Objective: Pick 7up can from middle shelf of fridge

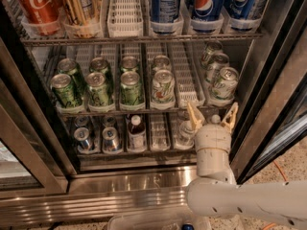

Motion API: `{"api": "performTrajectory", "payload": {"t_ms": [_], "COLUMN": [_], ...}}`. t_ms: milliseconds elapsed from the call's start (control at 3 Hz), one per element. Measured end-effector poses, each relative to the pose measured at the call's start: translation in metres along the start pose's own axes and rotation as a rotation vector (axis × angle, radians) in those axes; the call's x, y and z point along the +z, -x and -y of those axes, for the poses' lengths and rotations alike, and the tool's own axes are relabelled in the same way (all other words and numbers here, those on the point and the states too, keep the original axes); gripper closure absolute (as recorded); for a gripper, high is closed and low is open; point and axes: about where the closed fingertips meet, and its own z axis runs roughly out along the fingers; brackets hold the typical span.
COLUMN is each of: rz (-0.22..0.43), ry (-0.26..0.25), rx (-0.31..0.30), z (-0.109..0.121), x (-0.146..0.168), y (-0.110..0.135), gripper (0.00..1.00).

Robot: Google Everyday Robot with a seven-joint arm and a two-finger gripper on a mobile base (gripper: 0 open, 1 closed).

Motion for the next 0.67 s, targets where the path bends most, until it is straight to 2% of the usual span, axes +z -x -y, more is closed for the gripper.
{"api": "performTrajectory", "payload": {"t_ms": [667], "rz": [0.002], "ry": [-0.014], "rx": [-0.003], "z": [0.0051], "x": [0.0088], "y": [-0.0012], "gripper": [0.19]}}
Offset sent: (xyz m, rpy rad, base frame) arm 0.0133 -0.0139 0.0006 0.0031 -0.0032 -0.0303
